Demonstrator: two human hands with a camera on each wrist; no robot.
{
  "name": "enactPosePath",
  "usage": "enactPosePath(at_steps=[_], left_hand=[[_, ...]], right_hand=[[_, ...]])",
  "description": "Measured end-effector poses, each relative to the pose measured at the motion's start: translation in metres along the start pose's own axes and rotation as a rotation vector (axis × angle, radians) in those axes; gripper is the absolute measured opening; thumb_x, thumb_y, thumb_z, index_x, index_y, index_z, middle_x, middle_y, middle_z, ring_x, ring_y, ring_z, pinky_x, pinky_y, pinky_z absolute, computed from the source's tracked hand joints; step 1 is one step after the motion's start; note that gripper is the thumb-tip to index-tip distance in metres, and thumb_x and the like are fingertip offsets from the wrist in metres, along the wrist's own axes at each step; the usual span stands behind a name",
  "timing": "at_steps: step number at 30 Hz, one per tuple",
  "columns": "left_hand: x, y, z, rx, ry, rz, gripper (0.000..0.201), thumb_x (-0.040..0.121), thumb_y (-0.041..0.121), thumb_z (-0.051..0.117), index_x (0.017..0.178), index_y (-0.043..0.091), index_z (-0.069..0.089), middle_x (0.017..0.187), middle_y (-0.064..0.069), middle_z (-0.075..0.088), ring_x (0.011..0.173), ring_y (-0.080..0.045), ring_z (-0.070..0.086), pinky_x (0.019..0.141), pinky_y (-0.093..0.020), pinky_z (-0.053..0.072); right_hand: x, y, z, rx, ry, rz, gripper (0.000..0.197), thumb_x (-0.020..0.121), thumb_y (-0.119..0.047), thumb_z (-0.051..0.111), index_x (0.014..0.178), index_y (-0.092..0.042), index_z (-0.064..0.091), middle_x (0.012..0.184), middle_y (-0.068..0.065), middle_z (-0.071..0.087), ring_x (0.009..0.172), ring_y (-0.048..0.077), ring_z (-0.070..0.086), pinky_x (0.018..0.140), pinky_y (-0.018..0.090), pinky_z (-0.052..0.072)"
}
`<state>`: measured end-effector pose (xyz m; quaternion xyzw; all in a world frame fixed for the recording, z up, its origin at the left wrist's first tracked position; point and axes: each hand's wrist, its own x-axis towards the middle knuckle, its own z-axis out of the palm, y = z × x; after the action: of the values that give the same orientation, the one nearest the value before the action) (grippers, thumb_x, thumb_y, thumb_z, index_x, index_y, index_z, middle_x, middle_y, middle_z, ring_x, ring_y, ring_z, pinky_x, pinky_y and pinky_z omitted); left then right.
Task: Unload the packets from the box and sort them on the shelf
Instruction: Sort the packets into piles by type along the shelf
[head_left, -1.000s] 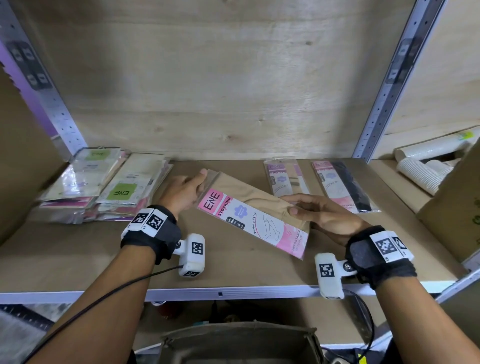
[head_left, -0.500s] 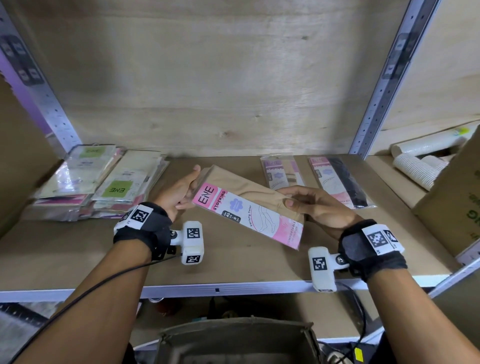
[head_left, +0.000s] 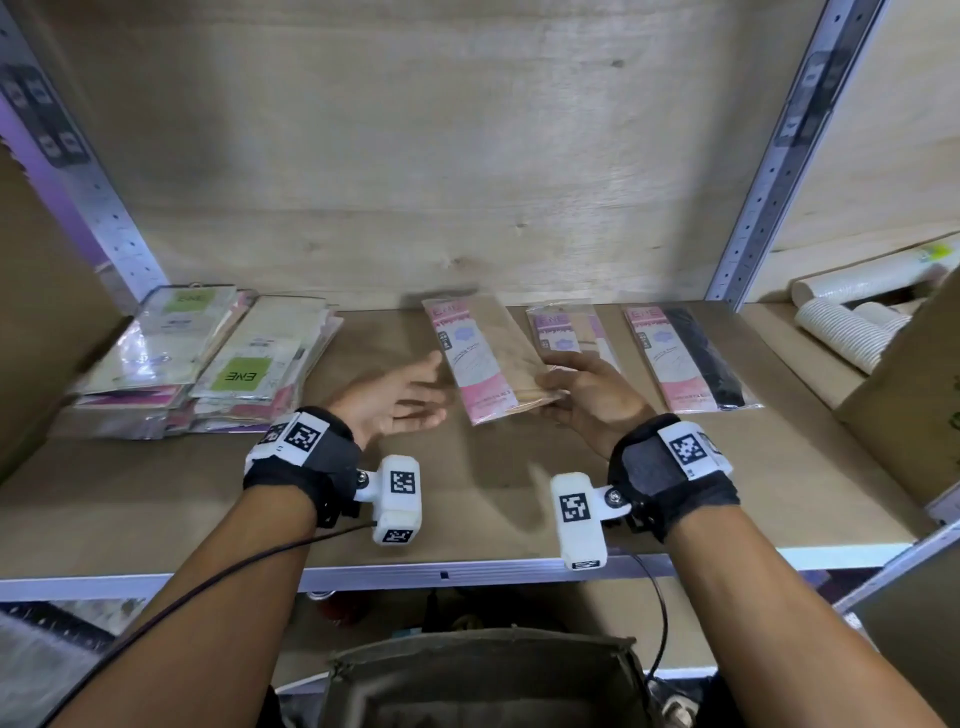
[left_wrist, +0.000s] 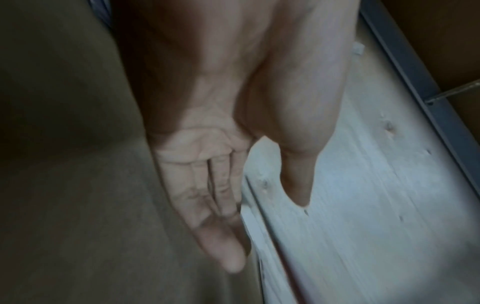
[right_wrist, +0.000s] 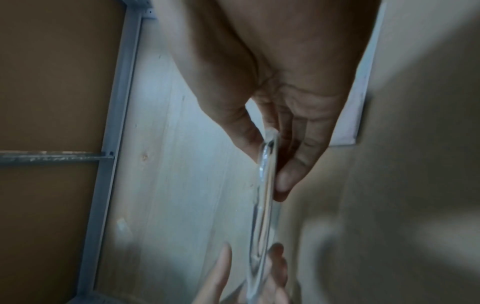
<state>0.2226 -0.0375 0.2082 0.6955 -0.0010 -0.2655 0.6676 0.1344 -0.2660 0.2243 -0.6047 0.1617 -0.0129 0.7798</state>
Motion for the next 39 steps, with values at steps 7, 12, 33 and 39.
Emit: enactPosePath(at_steps=[7,12,33,39], left_hand=[[-0.001,-0.002,0.005,0.073,-0.048,0.086,0.025,0.087,0.005,0.073,0.112,0.003,0.069,0.103,-0.013,0.076,0.079,-0.015,0.075,0.063,-0.021,0.059],[0.001,-0.003,0.000,0.127,0.097,0.119,0.044,0.080,-0.002,0.077,0.121,-0.006,0.062,0.096,-0.015,0.074,0.071,-0.016,0.075,0.059,-0.022,0.060],[0.008,0.000,0.009,0.253,0.057,0.097,0.050,0.080,0.003,0.079,0.126,-0.003,0.060,0.107,-0.014,0.070,0.084,-0.017,0.072,0.067,-0.019,0.061],[0.008,0.001,0.012,0.270,0.052,0.101,0.051,0.081,0.002,0.079,0.128,-0.004,0.059,0.113,-0.016,0.070,0.085,-0.018,0.071,0.067,-0.019,0.061]], right_hand=[[0.010,0.007,0.025,-0.177,-0.014,0.008,0.040,0.087,0.009,0.061,0.127,0.007,0.054,0.119,0.026,0.063,0.091,0.036,0.068,0.072,0.039,0.062],[0.020,0.008,0.025,-0.454,0.073,0.000,0.035,0.084,0.000,0.070,0.118,0.003,0.063,0.104,0.025,0.070,0.084,0.030,0.065,0.091,0.047,0.056],[0.022,0.009,0.021,-0.617,0.105,0.005,0.038,0.082,-0.012,0.072,0.119,-0.010,0.063,0.098,0.005,0.061,0.110,0.032,0.065,0.099,0.046,0.051],[0.023,0.009,0.019,-0.640,0.113,-0.009,0.038,0.082,-0.014,0.072,0.119,-0.012,0.063,0.119,0.014,0.066,0.111,0.030,0.064,0.100,0.045,0.050]])
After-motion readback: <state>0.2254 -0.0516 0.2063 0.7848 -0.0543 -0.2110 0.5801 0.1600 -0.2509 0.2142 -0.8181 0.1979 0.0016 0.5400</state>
